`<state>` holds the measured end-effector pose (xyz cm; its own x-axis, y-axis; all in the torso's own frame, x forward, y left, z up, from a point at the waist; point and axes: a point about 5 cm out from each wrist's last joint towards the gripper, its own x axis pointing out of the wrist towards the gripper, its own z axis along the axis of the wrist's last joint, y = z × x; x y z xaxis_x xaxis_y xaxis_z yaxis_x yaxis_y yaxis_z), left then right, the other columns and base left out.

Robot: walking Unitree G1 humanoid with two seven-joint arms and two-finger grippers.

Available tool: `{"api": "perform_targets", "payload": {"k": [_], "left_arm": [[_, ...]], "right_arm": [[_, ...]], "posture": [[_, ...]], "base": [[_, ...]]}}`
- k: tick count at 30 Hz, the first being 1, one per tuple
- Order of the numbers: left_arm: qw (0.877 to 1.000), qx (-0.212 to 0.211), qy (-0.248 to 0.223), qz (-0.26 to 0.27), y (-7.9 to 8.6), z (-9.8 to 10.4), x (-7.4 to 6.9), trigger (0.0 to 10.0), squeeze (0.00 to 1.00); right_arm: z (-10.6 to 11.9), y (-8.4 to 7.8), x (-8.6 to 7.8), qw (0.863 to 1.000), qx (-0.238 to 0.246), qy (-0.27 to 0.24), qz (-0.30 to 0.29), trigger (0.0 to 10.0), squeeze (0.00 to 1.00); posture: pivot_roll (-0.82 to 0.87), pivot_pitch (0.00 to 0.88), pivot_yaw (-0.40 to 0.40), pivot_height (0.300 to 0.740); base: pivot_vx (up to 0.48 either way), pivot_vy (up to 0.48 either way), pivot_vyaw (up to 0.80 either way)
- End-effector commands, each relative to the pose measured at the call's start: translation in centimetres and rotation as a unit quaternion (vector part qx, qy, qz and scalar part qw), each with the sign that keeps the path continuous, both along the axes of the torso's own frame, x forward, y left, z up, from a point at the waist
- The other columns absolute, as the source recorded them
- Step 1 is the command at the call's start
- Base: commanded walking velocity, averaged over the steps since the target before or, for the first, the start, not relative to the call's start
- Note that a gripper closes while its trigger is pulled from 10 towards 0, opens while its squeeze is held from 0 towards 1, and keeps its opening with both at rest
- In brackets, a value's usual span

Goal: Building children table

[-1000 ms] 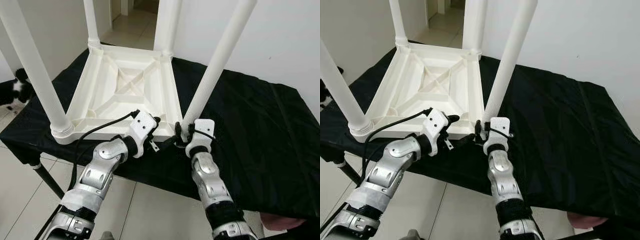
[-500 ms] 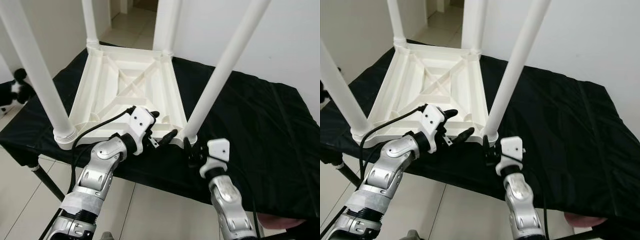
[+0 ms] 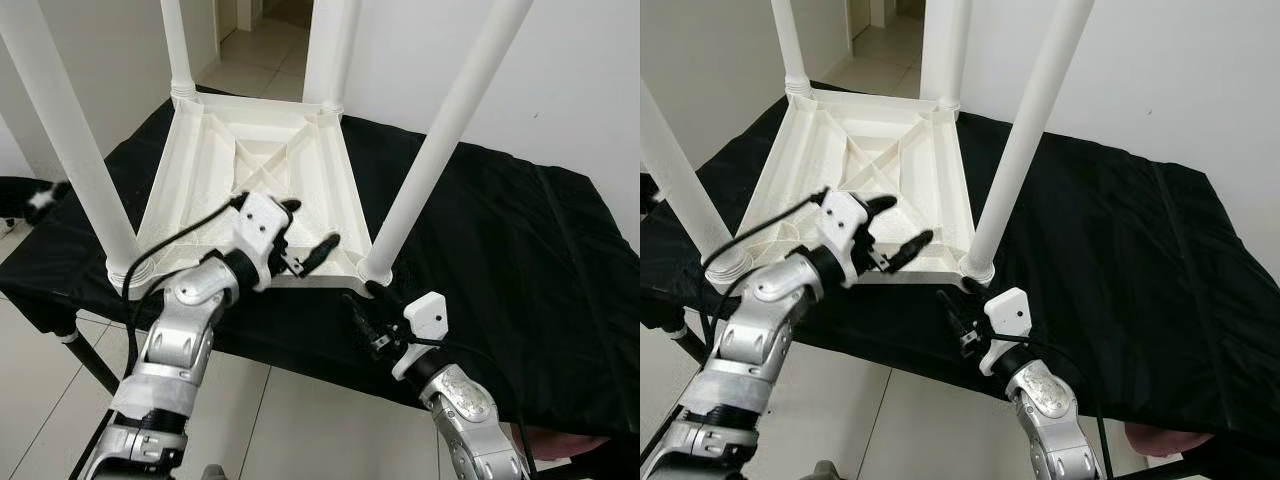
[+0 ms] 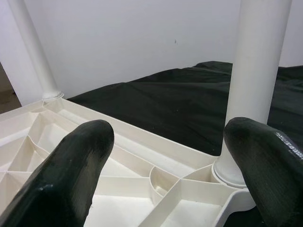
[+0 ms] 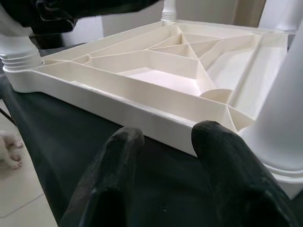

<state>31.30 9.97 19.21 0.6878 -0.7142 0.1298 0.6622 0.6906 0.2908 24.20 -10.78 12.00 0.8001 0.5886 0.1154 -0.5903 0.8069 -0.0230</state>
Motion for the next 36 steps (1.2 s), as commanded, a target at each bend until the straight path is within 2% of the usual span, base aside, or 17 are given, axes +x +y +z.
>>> {"api": "perform_targets", "payload": {"k": [1,3,6,8,10,13,16,18,20,25,29,32,36], "left_arm": [[0.991,-0.023,-0.011,0.133,0.9,-0.2,1.0,10.0,0.00],[0.990,-0.017,-0.009,0.139,1.0,-0.3,1.1,10.0,0.00],[0.988,-0.031,-0.003,0.148,1.0,-0.3,1.1,10.0,0.00],[0.988,-0.033,-0.003,0.148,1.0,-0.3,1.1,10.0,0.00],[0.987,-0.034,0.002,0.159,1.2,-0.6,1.1,10.0,0.00],[0.986,-0.034,0.004,0.162,1.2,-0.6,1.1,10.0,0.00],[0.983,-0.027,0.010,0.182,1.4,-1.1,1.1,10.0,0.00],[0.982,-0.025,0.011,0.189,1.5,-1.3,1.1,10.0,0.00],[0.978,-0.027,0.020,0.204,1.9,-1.6,1.3,10.0,0.00],[0.975,-0.021,0.026,0.220,2.3,-1.9,1.5,10.0,0.00],[0.956,0.038,0.075,0.281,3.8,-4.3,2.1,10.0,0.00],[0.955,0.052,0.078,0.280,3.8,-4.7,2.0,10.0,0.00],[0.956,0.071,0.098,0.268,3.3,-5.7,1.5,10.0,0.00]], "right_arm": [[0.1,0.3,0.7,1.000,0.011,0.007,0.001,10.0,0.00],[0.2,0.5,1.2,1.000,0.022,0.010,-0.006,10.0,0.00],[0.4,1.0,3.0,0.999,0.038,0.002,-0.036,10.0,0.00],[0.4,1.0,3.0,0.999,0.040,0.004,-0.035,10.0,0.00],[0.6,1.2,4.1,0.997,0.055,0.003,-0.060,10.0,0.00],[0.7,1.3,4.4,0.996,0.059,0.004,-0.066,10.0,0.00],[1.2,1.2,6.0,0.990,0.065,-0.006,-0.125,10.0,0.00],[1.3,1.1,6.3,0.988,0.065,-0.009,-0.136,10.0,0.00],[0.8,0.5,6.7,0.983,0.051,-0.003,-0.177,10.0,0.00],[0.2,-0.4,7.0,0.976,0.036,0.004,-0.213,10.0,0.00],[-0.9,-3.9,7.2,0.956,0.006,0.012,-0.294,10.0,0.00],[-1.1,-4.4,7.2,0.952,0.004,0.015,-0.304,10.0,0.00],[-1.3,-6.3,7.3,0.941,-0.009,0.013,-0.338,10.0,0.00]], "posture": [[0.01,0.000,-0.083,0.740],[0.01,0.000,-0.083,0.740],[0.02,0.000,-0.090,0.740],[0.02,0.000,-0.090,0.740],[0.03,0.000,-0.095,0.740],[0.03,0.000,-0.095,0.740],[0.03,0.000,-0.105,0.740],[0.03,0.000,-0.105,0.740],[0.03,0.000,-0.106,0.740],[0.03,0.000,-0.107,0.740],[0.02,0.000,-0.110,0.740],[0.02,0.000,-0.110,0.740],[0.01,0.000,-0.111,0.740]], "base": [[0.000,0.000,0.00],[0.000,0.000,0.00],[0.000,0.000,0.00],[0.000,0.000,0.00],[0.000,0.000,0.00],[0.000,0.000,0.00],[0.000,0.000,0.00],[0.000,0.000,0.00],[0.000,0.000,0.00],[0.000,0.000,0.00],[0.000,0.000,0.00],[0.000,0.000,0.00],[0.000,0.000,0.00]]}}
